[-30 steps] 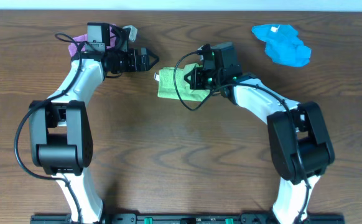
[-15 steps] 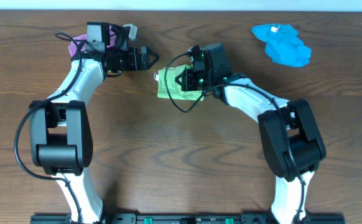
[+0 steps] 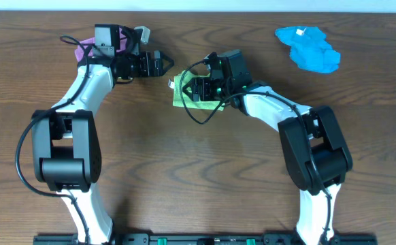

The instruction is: Fold the cloth

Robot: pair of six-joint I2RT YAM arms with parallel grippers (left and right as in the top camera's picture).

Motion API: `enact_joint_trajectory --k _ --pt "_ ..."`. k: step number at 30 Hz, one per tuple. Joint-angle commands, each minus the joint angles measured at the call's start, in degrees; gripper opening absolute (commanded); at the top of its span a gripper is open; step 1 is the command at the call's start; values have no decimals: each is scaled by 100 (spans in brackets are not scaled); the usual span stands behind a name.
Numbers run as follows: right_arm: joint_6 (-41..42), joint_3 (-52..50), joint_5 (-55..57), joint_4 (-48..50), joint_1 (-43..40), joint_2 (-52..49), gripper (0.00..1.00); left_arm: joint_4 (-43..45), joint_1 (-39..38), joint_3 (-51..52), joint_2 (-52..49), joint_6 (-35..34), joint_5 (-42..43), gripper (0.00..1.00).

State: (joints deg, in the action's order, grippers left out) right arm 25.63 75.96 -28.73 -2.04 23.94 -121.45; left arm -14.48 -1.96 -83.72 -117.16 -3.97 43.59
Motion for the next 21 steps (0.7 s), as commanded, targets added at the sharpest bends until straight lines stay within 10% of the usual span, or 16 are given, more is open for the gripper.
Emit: enact_joint_trajectory --k 1,21 --pt "9 98 0 11 57 -39 99 20 61 -131 83 120 151 95" --pt "-50 1154 -625 -944 -94 81 99 105 295 -131 323 122 216 95"
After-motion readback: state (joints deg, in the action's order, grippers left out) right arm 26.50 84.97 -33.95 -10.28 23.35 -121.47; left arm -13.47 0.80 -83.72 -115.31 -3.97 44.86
